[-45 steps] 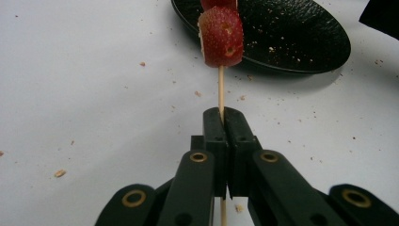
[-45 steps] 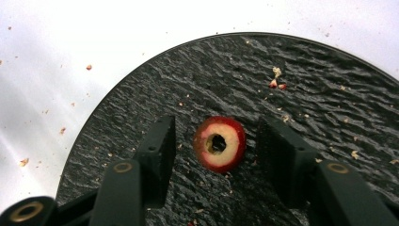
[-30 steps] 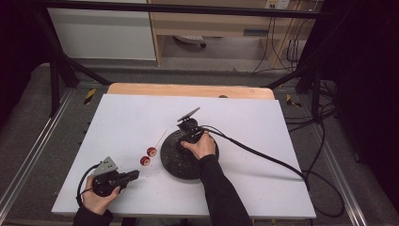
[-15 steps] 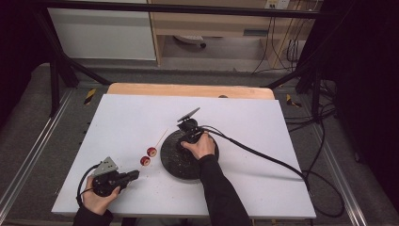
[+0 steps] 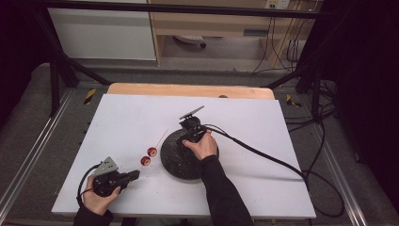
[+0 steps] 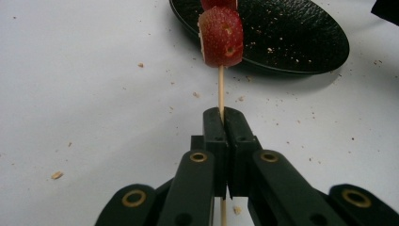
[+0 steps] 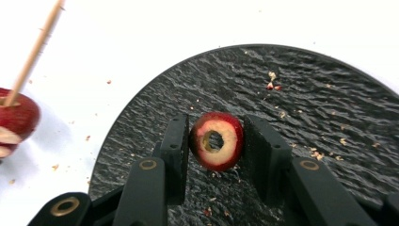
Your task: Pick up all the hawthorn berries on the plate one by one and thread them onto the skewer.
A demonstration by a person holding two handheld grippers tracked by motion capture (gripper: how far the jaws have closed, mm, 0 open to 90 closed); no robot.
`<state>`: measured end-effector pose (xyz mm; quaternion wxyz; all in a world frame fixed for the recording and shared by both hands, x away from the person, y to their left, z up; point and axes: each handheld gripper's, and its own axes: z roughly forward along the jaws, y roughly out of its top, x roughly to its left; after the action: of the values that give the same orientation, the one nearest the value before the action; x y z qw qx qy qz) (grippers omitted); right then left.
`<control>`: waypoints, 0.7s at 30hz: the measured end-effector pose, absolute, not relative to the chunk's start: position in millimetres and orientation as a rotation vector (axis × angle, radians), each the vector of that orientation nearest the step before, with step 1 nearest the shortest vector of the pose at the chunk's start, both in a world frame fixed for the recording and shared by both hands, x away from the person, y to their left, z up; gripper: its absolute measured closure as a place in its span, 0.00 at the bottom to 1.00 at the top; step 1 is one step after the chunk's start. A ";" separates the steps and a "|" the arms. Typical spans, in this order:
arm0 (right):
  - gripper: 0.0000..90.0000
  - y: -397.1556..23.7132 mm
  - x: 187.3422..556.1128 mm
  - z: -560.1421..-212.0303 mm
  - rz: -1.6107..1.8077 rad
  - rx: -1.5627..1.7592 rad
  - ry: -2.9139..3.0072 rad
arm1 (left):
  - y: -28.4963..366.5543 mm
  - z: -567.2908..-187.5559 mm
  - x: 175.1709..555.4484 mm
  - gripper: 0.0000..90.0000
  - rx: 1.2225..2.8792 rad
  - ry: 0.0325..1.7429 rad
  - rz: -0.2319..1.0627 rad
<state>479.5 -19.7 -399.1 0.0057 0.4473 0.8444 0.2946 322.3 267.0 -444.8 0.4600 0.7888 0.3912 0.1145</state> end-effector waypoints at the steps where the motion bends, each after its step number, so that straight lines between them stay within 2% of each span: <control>1: 0.70 -20.7 478.2 -397.6 0.938 1.412 2.633 | 266.9 -444.8 322.2 0.98 1.942 0.963 0.283; 21: 0.70 -59.7 452.1 -390.6 1.262 1.415 2.477 | 261.6 -444.7 321.6 0.98 1.948 0.953 0.282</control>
<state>452.1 -59.7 -390.6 0.0112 0.4537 0.7939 0.4046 321.6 261.6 -444.7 0.4592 0.7913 0.3872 0.1145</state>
